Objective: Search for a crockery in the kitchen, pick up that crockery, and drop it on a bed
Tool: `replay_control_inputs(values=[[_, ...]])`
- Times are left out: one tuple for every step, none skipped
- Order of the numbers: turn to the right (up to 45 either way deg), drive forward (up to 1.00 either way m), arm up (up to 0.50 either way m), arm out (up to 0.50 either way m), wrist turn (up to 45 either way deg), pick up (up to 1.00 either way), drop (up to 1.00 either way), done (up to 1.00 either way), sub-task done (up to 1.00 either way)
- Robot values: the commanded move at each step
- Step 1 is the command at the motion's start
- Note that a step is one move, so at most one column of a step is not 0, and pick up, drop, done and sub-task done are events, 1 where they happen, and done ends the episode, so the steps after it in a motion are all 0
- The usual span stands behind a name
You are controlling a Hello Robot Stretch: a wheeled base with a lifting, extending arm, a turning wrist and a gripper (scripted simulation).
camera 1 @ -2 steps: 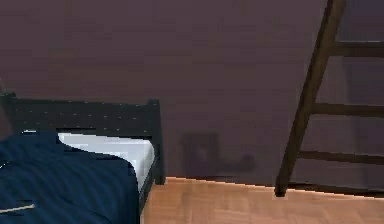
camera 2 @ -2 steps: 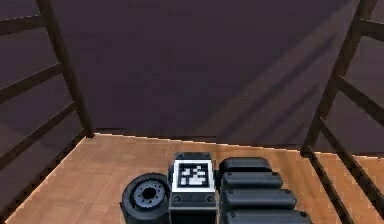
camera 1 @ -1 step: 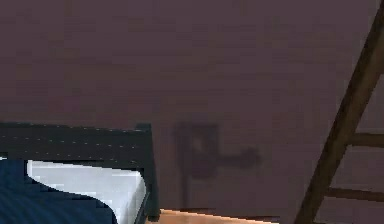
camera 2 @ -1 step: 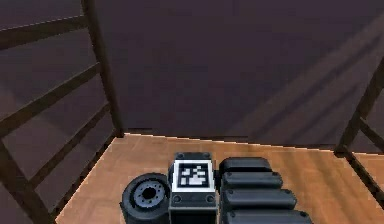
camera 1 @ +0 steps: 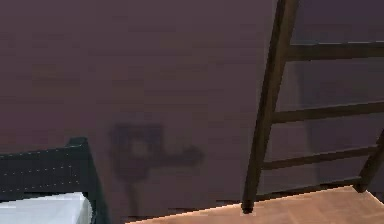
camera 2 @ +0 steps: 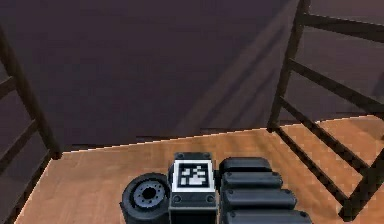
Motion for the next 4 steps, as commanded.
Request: replay_control_inputs(values=[[-18.0,0.00,0.00,0.00,0.0,0.00,0.00,0.00,0.00],[9.0,0.00,0.00,0.00,0.0,0.00,0.00,0.00,0.00],[3.0,0.00,0.00,0.00,0.0,0.00,0.00,0.00,0.00],[-6.0,0.00,0.00,0.00,0.0,0.00,0.00,0.00,0.00]])
